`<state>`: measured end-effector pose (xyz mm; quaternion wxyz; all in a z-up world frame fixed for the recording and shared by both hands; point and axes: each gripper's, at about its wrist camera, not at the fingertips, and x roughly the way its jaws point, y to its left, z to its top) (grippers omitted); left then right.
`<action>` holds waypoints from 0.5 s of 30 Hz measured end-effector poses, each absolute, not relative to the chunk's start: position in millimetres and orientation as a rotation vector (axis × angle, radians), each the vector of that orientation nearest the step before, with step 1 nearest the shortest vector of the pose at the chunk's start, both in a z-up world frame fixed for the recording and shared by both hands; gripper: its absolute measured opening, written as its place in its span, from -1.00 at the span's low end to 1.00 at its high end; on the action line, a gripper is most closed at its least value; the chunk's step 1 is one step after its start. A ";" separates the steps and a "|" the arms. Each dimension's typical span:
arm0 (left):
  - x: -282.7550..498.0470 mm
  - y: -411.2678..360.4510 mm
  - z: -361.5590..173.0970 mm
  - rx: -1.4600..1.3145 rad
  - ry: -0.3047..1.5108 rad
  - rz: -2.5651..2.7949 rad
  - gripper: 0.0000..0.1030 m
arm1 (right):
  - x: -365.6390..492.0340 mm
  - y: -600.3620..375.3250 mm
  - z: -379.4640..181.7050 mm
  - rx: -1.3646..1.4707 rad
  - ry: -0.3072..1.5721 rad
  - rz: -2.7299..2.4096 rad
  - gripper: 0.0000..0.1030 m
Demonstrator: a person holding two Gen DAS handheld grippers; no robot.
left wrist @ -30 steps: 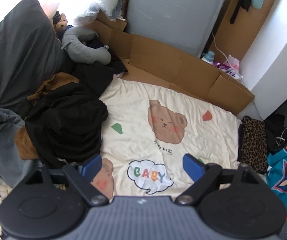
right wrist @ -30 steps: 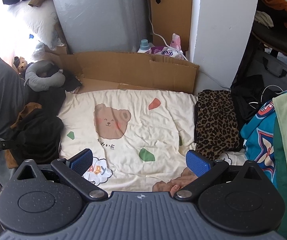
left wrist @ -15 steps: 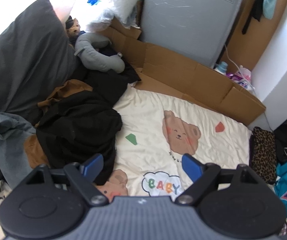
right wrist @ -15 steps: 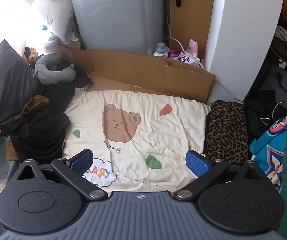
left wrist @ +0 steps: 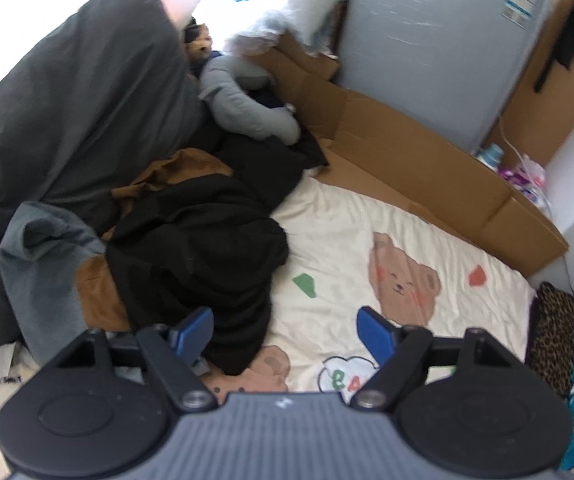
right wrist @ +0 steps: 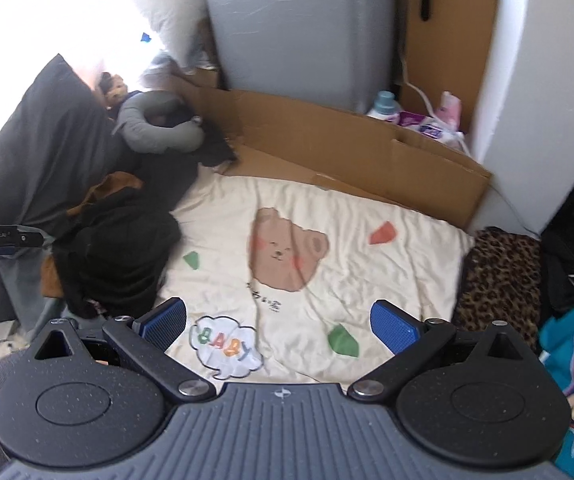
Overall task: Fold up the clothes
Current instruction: 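Reach the left tool into the clothes pile and grasp the black garment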
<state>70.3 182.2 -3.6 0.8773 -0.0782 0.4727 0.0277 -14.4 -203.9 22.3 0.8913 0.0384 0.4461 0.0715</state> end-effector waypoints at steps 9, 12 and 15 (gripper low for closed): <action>74.2 229.4 -19.3 -0.213 0.959 0.171 0.43 | 27.8 -199.1 5.7 0.075 0.920 0.241 0.96; 74.2 244.6 -23.6 -0.224 0.898 0.200 0.33 | 42.4 -197.1 -0.7 0.068 0.917 0.266 0.96; 79.6 260.8 -33.5 -0.234 0.873 0.244 0.33 | 56.5 -194.9 -7.8 0.062 0.916 0.291 0.96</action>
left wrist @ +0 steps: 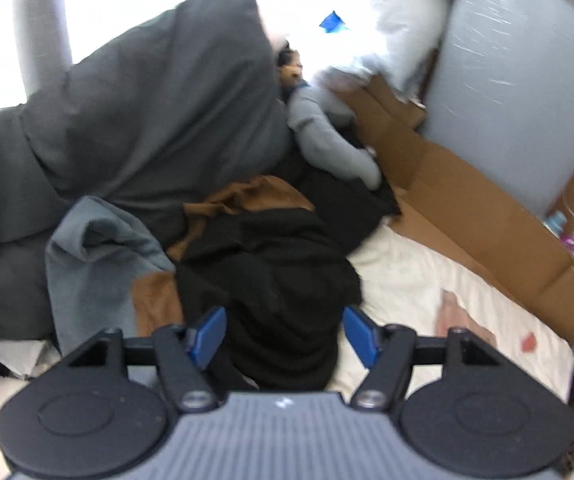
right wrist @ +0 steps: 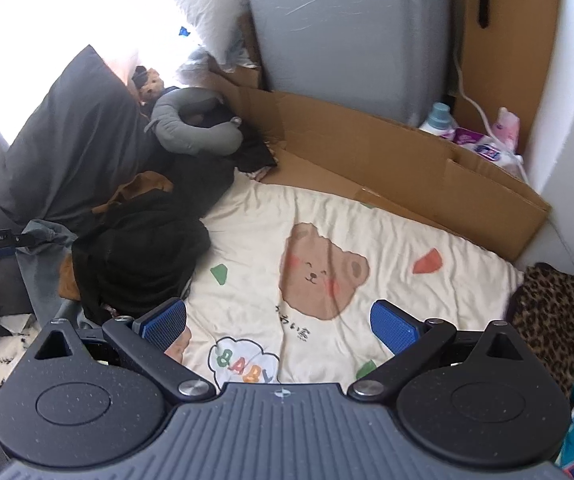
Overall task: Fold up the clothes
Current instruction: 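Reach the left tool into the clothes pile and grasp the black garment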
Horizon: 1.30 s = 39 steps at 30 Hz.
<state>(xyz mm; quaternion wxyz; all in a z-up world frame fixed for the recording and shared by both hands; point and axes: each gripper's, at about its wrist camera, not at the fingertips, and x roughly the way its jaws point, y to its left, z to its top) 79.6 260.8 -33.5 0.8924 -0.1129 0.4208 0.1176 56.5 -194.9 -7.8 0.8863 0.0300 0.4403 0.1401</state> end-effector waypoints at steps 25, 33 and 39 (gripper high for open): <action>142.5 345.3 -172.2 -0.312 0.892 0.488 0.00 | 124.7 -161.3 -112.0 0.034 0.943 0.480 0.82; 157.8 357.1 -208.5 -0.327 0.931 0.499 0.04 | 126.5 -152.2 -147.4 0.022 0.997 0.521 0.68; 162.9 360.0 -230.3 -0.367 0.973 0.492 0.03 | 126.2 -145.9 -173.3 0.017 1.046 0.551 0.68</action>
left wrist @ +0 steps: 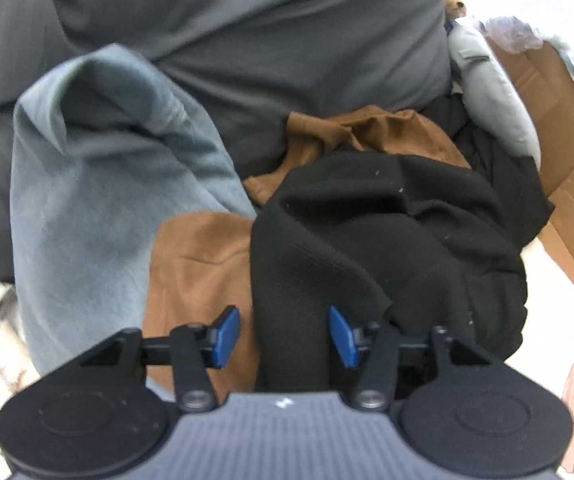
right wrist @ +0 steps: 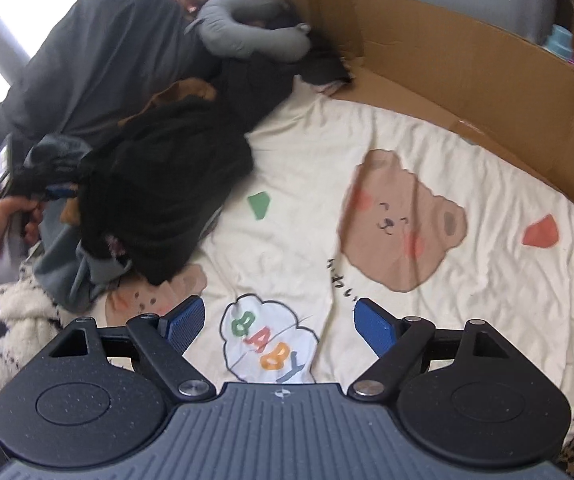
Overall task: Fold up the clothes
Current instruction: 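Reach the left tool into the clothes pile and grasp the black garment, then grasp the black garment with the right tool while the left tool holds it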
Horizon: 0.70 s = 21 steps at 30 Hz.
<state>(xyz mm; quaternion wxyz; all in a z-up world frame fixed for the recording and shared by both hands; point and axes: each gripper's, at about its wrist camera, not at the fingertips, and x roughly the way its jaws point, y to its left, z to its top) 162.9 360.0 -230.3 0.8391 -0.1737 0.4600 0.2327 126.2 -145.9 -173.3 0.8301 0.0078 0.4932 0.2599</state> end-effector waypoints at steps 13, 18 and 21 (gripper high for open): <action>153.1 346.7 -214.8 -0.324 0.931 0.421 -0.95 | 129.4 -144.0 -202.7 0.023 1.059 0.547 0.68; 154.6 321.7 -195.0 -0.271 0.890 0.337 -0.96 | 132.2 -142.3 -213.1 0.035 1.063 0.552 0.68; 157.7 304.2 -186.4 -0.245 0.870 0.274 -0.96 | 133.4 -137.1 -216.1 0.039 1.054 0.566 0.68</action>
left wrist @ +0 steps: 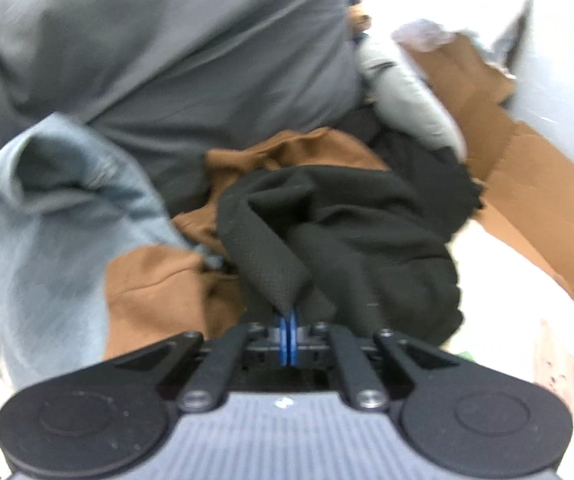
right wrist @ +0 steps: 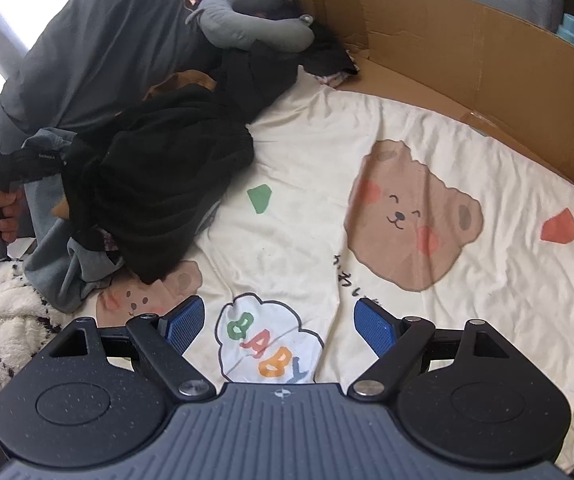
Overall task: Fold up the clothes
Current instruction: 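Grasp the black garment with the right tool while the left tool holds it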
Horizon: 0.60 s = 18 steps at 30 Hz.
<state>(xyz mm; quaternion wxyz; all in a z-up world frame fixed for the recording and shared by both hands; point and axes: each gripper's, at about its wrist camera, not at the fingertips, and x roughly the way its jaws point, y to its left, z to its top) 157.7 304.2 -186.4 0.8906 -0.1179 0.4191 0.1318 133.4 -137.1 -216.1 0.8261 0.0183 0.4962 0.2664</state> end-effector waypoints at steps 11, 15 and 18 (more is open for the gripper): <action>153.2 230.2 -190.4 -0.239 0.890 0.040 -0.97 | 137.0 -120.9 -223.7 0.092 1.031 0.606 0.68; 149.0 205.5 -195.8 -0.236 0.911 -0.032 -0.97 | 139.5 -116.8 -226.0 0.114 1.029 0.613 0.68; 145.0 188.5 -202.5 -0.239 0.935 -0.107 -0.97 | 140.9 -114.8 -226.6 0.132 1.025 0.620 0.68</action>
